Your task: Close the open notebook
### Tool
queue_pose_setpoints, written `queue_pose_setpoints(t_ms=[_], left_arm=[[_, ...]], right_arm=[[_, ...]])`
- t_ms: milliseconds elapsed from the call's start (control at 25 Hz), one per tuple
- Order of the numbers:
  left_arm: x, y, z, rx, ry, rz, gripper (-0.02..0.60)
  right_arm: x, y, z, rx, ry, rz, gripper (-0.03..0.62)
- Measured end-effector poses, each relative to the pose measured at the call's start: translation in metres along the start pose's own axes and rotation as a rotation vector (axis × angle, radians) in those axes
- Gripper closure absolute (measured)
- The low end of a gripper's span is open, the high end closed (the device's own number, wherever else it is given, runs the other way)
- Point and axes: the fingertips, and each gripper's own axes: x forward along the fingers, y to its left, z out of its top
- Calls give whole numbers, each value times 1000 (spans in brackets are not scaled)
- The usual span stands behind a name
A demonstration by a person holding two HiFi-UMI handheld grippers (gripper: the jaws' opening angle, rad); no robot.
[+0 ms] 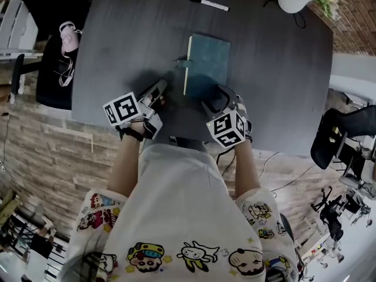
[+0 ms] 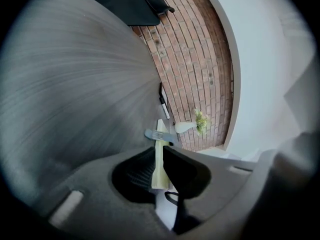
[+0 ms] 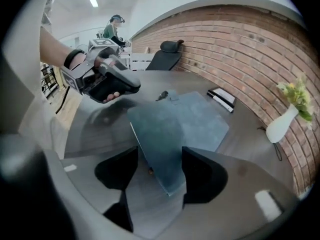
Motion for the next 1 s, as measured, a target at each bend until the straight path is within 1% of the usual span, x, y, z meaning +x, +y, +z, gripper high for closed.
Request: queue_pose_setpoints(t_ms=[80, 200, 440, 600, 760, 920, 1000], left_arm=[[1, -4, 1, -3, -3, -15, 535], [2, -8, 2, 2, -4, -27, 535], [1, -14, 6, 24, -13, -33, 535], [1, -25, 14, 50, -24, -50, 535], [0, -48, 20, 111, -31, -75, 535], [4, -82, 34, 218, -53, -131, 535], [5, -102, 41, 275, -66, -160, 535]], right_arm=[[3, 7, -1, -3, 21, 45, 322], [2, 8, -1, 36, 8, 59, 310], [-5, -1, 5, 106, -44, 33, 312], [-17, -13, 14, 153, -91, 9, 312], [-42, -32, 30, 232, -183, -35, 322], [-74, -63, 51, 340, -316, -93, 330], [-94, -80, 64, 383, -397, -126, 345]])
